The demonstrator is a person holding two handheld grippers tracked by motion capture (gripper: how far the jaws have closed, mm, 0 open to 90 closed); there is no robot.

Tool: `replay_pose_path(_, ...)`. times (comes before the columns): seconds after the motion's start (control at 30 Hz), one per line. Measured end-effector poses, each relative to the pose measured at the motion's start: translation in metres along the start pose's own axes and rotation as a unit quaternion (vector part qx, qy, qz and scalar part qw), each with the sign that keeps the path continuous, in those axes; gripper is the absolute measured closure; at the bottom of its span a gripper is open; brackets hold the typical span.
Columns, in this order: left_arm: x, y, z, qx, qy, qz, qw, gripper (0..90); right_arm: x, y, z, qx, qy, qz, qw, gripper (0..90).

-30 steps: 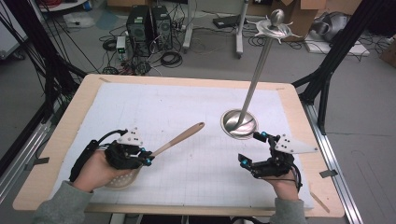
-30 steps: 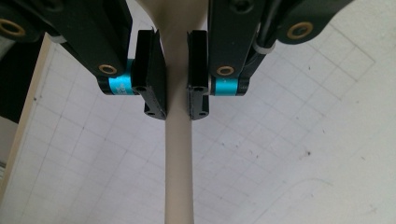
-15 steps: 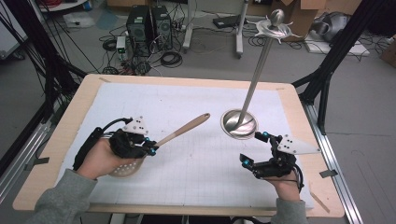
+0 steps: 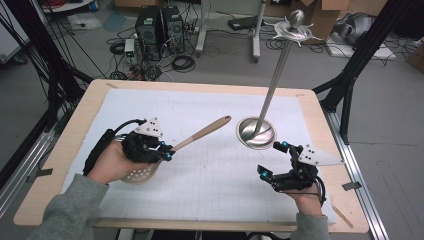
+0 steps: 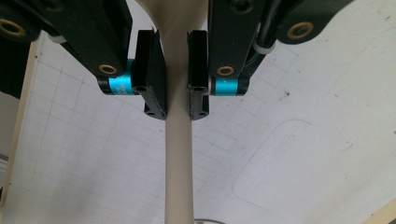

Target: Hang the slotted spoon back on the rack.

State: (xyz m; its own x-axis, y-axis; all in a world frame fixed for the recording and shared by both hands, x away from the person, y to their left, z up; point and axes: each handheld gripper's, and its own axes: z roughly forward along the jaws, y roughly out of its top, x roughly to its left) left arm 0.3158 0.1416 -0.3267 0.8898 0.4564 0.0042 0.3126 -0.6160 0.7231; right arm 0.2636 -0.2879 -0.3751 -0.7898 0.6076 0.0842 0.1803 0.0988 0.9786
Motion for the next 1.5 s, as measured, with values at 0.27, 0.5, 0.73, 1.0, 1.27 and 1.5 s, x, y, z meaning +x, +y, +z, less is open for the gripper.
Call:
replay_pose_path(0.27,0.008,0.007,0.002,-0.018,0.001,-0.009,0.9998,77.8,-0.001,0.000,0.000,-0.002,0.000,-0.001,1.0000,1.6)
replay_pose_path(0.5,0.014,0.013,-0.004,-0.028,0.003,-0.014,0.9995,77.9,-0.002,0.000,-0.002,-0.003,-0.001,0.001,1.0000,1.5)
replay_pose_path(0.73,0.017,0.021,-0.010,-0.034,-0.008,-0.005,0.9994,77.9,-0.003,-0.001,-0.002,-0.004,-0.001,0.001,1.0000,1.5)
replay_pose_path(1.0,0.023,0.030,-0.016,-0.046,-0.015,-0.002,0.9988,77.8,-0.005,-0.002,-0.004,-0.004,-0.002,0.005,1.0000,1.5)
replay_pose_path(1.27,0.026,0.038,-0.021,-0.058,-0.019,-0.003,0.9981,77.9,-0.007,-0.005,-0.006,-0.005,-0.003,0.012,0.9999,1.5)
replay_pose_path(1.5,0.027,0.049,-0.026,-0.068,-0.021,0.002,0.9975,77.8,-0.008,-0.006,-0.006,-0.003,-0.003,0.015,0.9999,1.5)
